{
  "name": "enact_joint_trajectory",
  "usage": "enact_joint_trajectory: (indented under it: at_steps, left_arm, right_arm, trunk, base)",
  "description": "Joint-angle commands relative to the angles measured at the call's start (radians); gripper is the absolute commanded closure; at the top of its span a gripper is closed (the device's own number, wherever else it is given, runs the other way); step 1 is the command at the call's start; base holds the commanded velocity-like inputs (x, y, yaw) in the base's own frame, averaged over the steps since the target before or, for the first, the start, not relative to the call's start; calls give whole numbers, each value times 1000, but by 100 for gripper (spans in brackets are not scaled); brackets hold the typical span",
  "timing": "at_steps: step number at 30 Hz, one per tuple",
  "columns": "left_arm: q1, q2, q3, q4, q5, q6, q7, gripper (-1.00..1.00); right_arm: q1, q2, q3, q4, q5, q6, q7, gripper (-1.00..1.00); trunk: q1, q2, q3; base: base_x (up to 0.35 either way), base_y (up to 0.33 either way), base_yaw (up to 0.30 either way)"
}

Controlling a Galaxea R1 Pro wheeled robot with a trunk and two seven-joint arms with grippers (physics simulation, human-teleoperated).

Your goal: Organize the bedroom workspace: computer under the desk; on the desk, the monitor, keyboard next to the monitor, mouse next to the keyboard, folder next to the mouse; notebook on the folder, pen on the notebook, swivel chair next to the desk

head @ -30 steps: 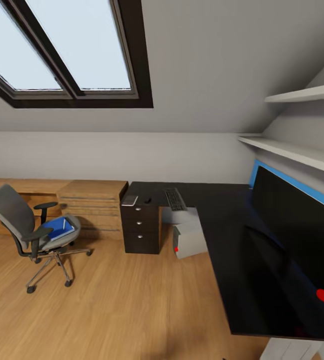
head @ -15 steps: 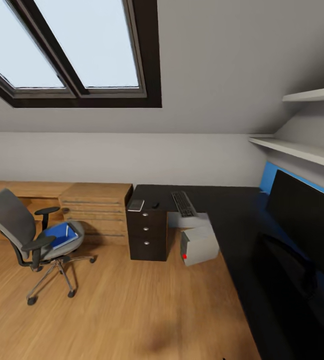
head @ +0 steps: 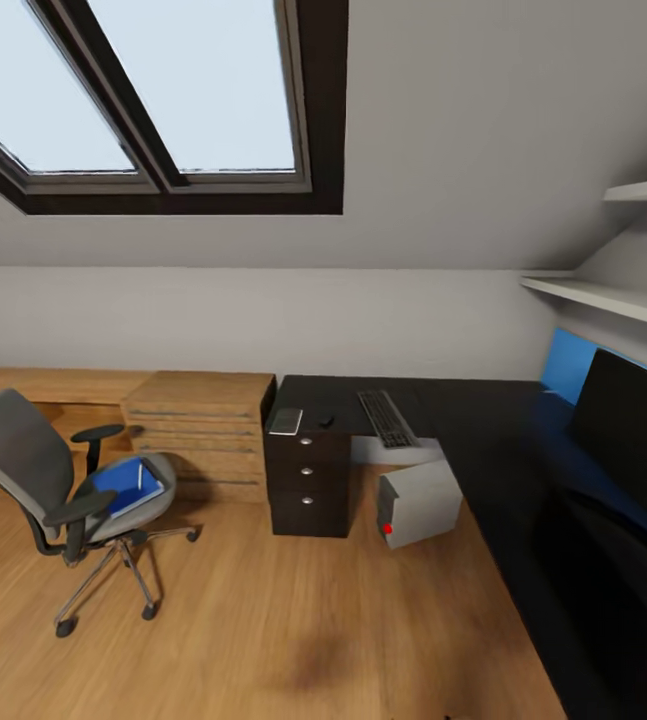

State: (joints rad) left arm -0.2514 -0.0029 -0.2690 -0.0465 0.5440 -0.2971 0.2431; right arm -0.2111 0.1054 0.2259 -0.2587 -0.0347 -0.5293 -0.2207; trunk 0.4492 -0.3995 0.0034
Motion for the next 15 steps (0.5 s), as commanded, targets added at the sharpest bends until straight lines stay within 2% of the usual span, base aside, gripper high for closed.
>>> enact_joint_trajectory:
  at_steps: [1,7,15]
  left_arm:
    - [0,0,-9,0,7,-2,4,-100]
    - [0,0,-9,0,7,-2,4,-100]
    - [0,0,-9,7,7,-2,4,-100]
  right_arm:
    - [0,-1,9,1,-4,-2,-8,-100]
    - [0,0,9,1,-4,-3,-8,-100]
    - [0,0,8,1,-4,-3,-9,-100]
  trunk:
    - [1,-1,0]
    - [1,-1,0]
    - [1,-1,0]
  base:
    - [274,222,0]
    - [296,163,0]
    - [325,23,0]
